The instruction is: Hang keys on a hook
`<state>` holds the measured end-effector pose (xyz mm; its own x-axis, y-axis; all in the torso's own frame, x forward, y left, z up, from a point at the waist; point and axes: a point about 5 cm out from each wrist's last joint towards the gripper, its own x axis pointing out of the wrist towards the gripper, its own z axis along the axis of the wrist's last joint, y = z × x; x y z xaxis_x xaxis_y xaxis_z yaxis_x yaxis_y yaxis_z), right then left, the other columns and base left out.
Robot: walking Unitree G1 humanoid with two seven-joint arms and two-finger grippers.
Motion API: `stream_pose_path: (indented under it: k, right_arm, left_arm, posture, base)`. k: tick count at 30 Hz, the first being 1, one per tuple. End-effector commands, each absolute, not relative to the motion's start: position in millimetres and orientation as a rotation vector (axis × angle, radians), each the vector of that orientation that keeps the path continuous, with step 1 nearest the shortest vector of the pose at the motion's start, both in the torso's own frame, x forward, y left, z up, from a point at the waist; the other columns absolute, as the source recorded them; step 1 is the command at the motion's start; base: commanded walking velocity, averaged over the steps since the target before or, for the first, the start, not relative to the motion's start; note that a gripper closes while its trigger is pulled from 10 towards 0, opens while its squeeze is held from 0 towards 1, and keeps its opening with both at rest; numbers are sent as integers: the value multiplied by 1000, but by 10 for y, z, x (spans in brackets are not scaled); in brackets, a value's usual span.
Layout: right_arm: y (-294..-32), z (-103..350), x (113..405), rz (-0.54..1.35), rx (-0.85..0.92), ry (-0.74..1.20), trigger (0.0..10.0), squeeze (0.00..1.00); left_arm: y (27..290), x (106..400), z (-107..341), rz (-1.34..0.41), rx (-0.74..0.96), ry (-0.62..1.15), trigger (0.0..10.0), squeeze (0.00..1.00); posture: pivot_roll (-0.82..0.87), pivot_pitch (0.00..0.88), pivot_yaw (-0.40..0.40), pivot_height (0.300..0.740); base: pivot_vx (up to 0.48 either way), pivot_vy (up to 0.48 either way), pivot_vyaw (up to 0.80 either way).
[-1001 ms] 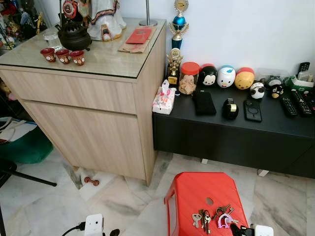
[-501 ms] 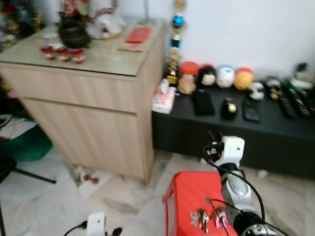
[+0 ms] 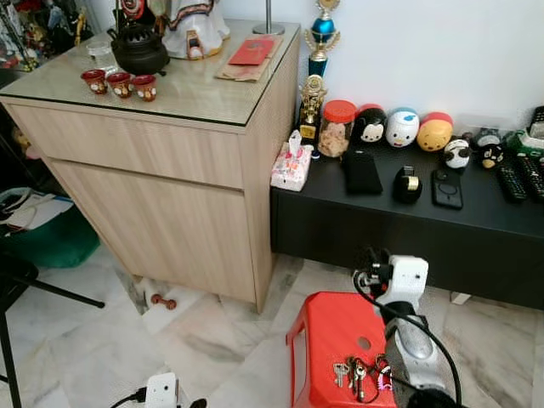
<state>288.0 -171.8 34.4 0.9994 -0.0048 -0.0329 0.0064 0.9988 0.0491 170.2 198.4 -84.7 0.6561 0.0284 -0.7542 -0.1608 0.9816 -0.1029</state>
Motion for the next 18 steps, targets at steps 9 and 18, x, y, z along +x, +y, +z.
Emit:
stream_pose_path:
  k: [9, 18]
  right_arm:
    - [-1789, 561, 2787, -63, -17, -93, 10000, 0]
    - [-1622, 377, 2764, -6, -15, 17, 10000, 0]
  left_arm:
    - [1987, 1678, -858, 122, -174, 854, 10000, 0]
    - [1978, 1681, -857, 116, -174, 853, 10000, 0]
  posture:
    - [52, 76, -24, 740]
    - [56, 65, -28, 740]
  base:
    - [0, 0, 0]
    - [0, 0, 0]
